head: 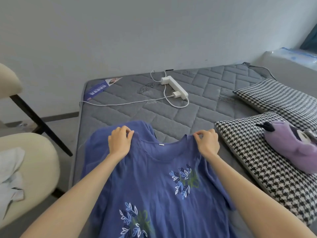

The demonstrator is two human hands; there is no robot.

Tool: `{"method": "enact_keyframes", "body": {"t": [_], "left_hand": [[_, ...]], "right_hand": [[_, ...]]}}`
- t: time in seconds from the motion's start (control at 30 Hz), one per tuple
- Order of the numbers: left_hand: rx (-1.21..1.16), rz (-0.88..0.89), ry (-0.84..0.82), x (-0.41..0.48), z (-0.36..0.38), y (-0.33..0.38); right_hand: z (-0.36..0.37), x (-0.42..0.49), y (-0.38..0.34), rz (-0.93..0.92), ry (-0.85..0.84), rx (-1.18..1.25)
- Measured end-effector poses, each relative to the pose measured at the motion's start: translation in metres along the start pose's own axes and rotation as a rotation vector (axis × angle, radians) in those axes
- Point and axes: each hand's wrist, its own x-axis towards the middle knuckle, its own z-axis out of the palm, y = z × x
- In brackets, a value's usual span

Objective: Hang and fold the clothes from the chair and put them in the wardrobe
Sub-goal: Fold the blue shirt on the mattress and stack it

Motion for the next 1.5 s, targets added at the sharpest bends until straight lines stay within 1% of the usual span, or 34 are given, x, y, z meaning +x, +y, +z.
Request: {"method": "enact_keyframes", "body": {"t": [0.1, 0.2, 0.27, 0.37, 0.47, 0.57, 0.63, 0.73, 0.83, 0.9, 0.97, 1.03, 1.07, 1.13, 1.2, 1.27, 1.33, 1.37, 1.43, 1.47, 1.5], "left_hand": [[0.041, 0.053, 0.098, -0.008, -0.002, 0.004], [0.066, 0.201, 0.16, -0.028, -0.004, 0.014], [0.064, 0.286, 0.146, -0.047, -0.002, 0.021], [0.051, 0.367, 0.095, -0.078, 0.003, 0.028], [0.068, 0.416, 0.014, -0.108, 0.008, 0.027], [0.049, 0.402, -0.114, -0.138, 0.006, 0.022], [0.004, 0.396, -0.246, -0.158, 0.002, 0.016], [-0.062, 0.425, -0.515, -0.187, -0.008, 0.007], [-0.06, 0.442, -0.774, -0.215, -0.018, -0.002], [0.02, 0.466, -0.881, -0.232, -0.024, -0.01], [0.132, 0.495, -0.954, -0.245, -0.031, -0.019], [0.248, 0.513, -1.011, -0.256, -0.036, -0.029], [0.294, 0.524, -1.028, -0.261, -0.037, -0.035], [0.33, 0.556, -1.024, -0.267, -0.038, -0.045], [0.295, 0.586, -0.933, -0.27, -0.035, -0.054], [0.178, 0.558, -0.831, -0.271, -0.035, -0.059], [0.05, 0.476, -0.791, -0.27, -0.04, -0.061], [0.001, 0.426, -0.767, -0.268, -0.042, -0.062], [-0.092, 0.336, -0.701, -0.263, -0.048, -0.066], [-0.133, 0.301, -0.635, -0.259, -0.05, -0.069], [-0.163, 0.26, -0.544, -0.256, -0.051, -0.071]], "right_hand": [[0.007, -0.006, 0.002, -0.036, -0.04, 0.038], [0.012, -0.022, 0.002, -0.113, -0.093, 0.088], [0.016, -0.04, 0.004, -0.173, -0.157, 0.101], [0.021, -0.07, 0.012, -0.262, -0.263, 0.088], [0.021, -0.096, 0.021, -0.277, -0.368, 0.065], [0.016, -0.12, 0.032, -0.269, -0.45, 0.06], [0.011, -0.136, 0.039, -0.265, -0.489, 0.064], [0.001, -0.165, 0.045, -0.257, -0.59, 0.126], [-0.012, -0.198, 0.049, -0.318, -0.741, 0.114], [-0.019, -0.222, 0.052, -0.372, -0.884, 0.087], [-0.024, -0.243, 0.057, -0.396, -1.027, 0.056], [-0.026, -0.261, 0.065, -0.446, -1.097, -0.037], [-0.026, -0.268, 0.07, -0.505, -1.089, -0.13], [-0.025, -0.28, 0.079, -0.632, -1.035, -0.3], [-0.024, -0.288, 0.083, -0.705, -1.002, -0.386], [-0.022, -0.292, 0.084, -0.742, -0.95, -0.419], [-0.021, -0.293, 0.084, -0.752, -0.897, -0.399], [-0.023, -0.291, 0.082, -0.732, -0.893, -0.375], [-0.03, -0.282, 0.078, -0.621, -0.909, -0.299], [-0.033, -0.275, 0.077, -0.547, -0.889, -0.268], [-0.035, -0.267, 0.077, -0.493, -0.822, -0.244]]}}
